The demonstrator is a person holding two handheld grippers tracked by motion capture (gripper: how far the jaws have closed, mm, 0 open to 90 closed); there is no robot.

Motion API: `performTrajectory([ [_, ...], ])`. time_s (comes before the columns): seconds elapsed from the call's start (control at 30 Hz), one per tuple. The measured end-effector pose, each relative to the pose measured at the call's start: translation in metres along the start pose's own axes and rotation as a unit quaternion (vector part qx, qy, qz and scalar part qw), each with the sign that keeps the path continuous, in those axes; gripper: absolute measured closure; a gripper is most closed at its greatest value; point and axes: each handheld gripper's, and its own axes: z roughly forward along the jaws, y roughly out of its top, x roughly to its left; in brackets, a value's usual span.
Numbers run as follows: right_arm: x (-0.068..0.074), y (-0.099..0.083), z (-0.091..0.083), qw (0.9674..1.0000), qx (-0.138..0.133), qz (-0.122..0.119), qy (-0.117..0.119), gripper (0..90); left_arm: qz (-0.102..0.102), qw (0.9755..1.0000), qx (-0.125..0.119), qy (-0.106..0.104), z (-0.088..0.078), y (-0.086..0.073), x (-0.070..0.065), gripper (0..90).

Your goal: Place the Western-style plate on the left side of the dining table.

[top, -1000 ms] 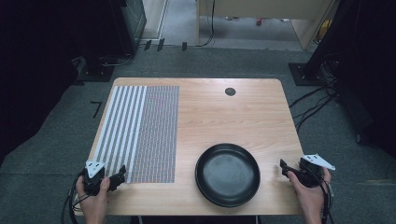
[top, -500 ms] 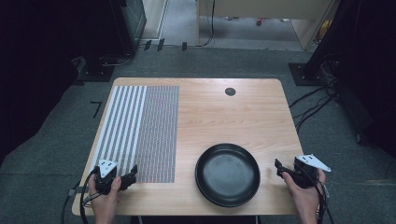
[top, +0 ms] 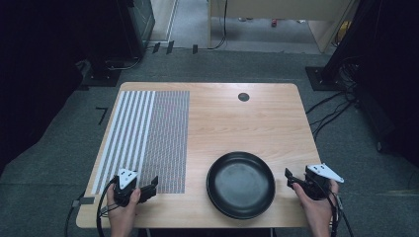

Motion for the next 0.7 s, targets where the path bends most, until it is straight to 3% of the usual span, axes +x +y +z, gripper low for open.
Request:
performTrajectory([
  [0.3, 0.007, 0.002, -0.003, 0.9999, -0.008, 0.010, -0.009, 22.7, -0.006, 0.9999, 0.000, -0.016, 0.002, 0.006, -0.012, 17.7],
  [0.53, 0.010, 0.012, -0.004, 0.9989, -0.002, 0.039, -0.027, 23.8, 0.009, 0.9993, -0.001, -0.038, 0.007, 0.021, -0.037, 17.7],
  [0.67, 0.012, 0.017, -0.006, 0.9984, -0.005, 0.049, -0.028, 24.1, 0.005, 0.9988, -0.001, -0.048, 0.011, 0.027, -0.047, 17.7],
  [0.7, 0.013, 0.022, -0.009, 0.9962, -0.011, 0.086, -0.008, 24.4, 0.003, 0.9985, -0.001, -0.055, 0.014, 0.030, -0.053, 17.8],
])
